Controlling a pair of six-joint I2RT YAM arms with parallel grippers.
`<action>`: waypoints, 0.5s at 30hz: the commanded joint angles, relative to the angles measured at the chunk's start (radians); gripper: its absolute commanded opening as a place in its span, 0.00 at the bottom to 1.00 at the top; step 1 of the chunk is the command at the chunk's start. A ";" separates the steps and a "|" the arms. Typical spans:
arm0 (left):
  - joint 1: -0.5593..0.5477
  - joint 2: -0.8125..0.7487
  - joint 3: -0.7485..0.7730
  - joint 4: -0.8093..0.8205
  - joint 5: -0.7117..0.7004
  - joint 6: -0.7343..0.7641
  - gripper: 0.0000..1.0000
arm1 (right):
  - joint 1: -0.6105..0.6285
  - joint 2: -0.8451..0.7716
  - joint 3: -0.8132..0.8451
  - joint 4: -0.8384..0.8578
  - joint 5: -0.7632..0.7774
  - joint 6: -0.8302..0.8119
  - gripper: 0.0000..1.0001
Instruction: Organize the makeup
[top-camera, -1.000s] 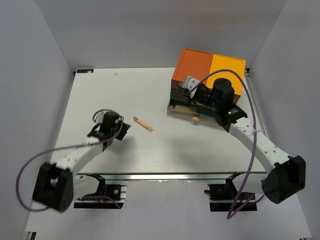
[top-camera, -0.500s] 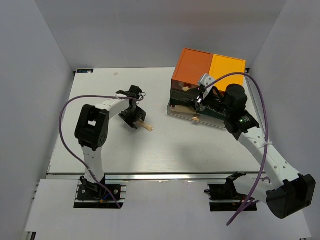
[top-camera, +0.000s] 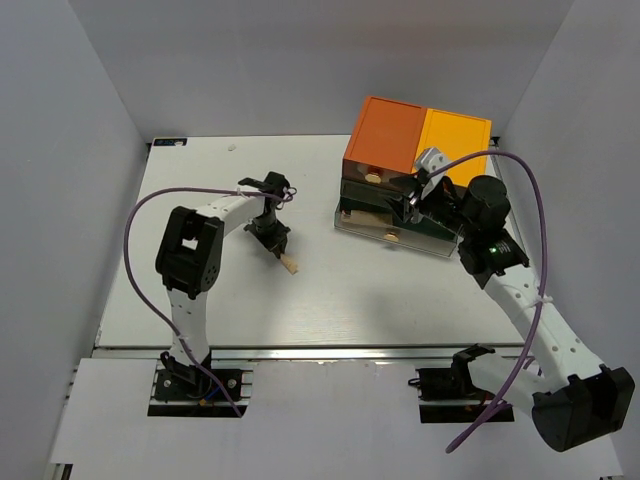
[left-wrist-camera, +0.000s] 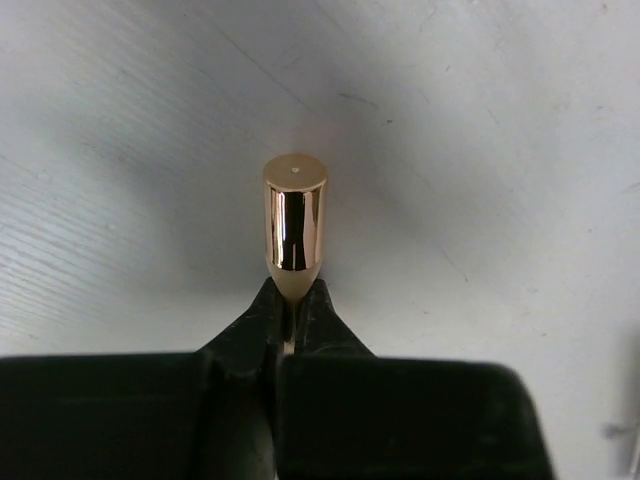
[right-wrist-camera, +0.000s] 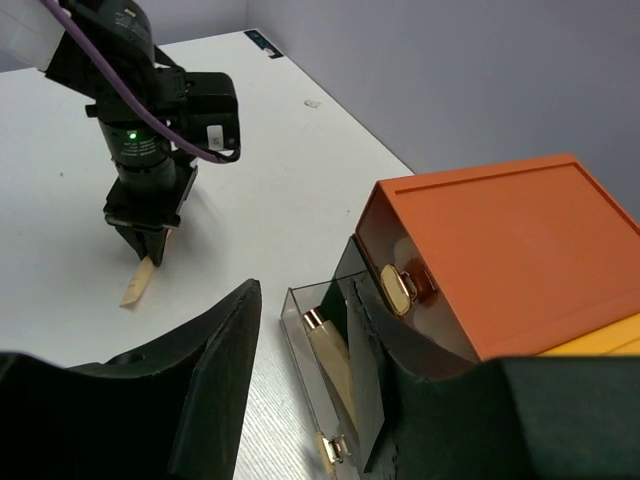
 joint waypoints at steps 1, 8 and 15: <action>-0.021 -0.053 -0.053 0.081 0.039 0.027 0.00 | -0.021 -0.041 -0.008 0.057 0.011 0.020 0.46; -0.090 -0.263 -0.294 0.890 0.361 0.018 0.00 | -0.078 -0.066 -0.043 0.063 -0.012 0.049 0.44; -0.160 -0.182 -0.353 1.580 0.490 -0.171 0.03 | -0.114 -0.075 -0.073 0.061 -0.013 0.090 0.09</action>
